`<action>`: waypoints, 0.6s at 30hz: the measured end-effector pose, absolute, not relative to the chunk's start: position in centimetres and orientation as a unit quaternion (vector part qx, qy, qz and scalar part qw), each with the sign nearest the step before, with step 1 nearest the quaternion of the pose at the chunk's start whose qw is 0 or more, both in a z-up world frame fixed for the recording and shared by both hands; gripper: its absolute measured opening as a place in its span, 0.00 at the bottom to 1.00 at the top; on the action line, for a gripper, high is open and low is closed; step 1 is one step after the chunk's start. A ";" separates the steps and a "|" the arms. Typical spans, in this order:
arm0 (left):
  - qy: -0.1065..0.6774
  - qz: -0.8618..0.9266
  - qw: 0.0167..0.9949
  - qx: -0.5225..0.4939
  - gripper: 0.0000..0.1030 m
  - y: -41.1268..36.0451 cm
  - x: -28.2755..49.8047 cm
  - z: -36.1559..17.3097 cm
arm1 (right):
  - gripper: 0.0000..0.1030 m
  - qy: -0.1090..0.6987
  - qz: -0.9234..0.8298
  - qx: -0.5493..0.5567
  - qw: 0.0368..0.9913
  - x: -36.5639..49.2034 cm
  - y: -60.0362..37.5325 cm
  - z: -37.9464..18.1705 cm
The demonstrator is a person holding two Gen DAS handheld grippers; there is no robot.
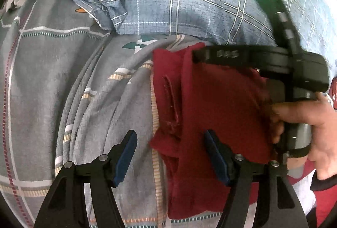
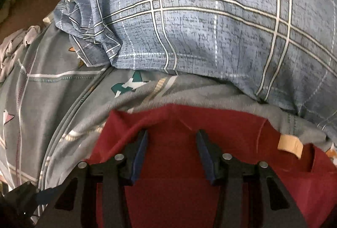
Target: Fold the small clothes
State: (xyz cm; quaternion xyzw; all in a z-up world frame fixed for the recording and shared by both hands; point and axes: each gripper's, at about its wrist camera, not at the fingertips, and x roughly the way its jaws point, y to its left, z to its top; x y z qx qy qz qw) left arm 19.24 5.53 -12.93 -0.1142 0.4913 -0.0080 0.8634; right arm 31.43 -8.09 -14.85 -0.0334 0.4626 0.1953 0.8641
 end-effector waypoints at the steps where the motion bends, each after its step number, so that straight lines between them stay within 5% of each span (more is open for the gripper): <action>1: 0.492 -0.008 0.862 -0.118 0.67 5.7 19.3 -13.0 | 0.47 0.461 0.197 -0.027 0.865 31.3 -8.4 -14.6; 13: 0.492 -0.006 0.861 -0.129 0.67 5.9 19.3 -12.8 | 0.57 0.477 0.236 0.005 0.847 31.0 -6.9 -14.7; 15: 0.492 -0.005 0.860 -0.136 0.67 6.2 19.2 -12.8 | 0.28 0.470 0.220 -0.024 0.854 31.2 -5.8 -15.2; 17: 0.492 -0.005 0.859 -0.141 0.67 6.5 19.3 -12.7 | 0.12 0.458 0.226 -0.032 0.859 31.0 -5.6 -14.5; 18: 0.492 -0.005 0.859 -0.143 0.66 6.5 19.4 -12.7 | 0.11 0.455 0.234 -0.022 0.859 31.0 -5.7 -14.2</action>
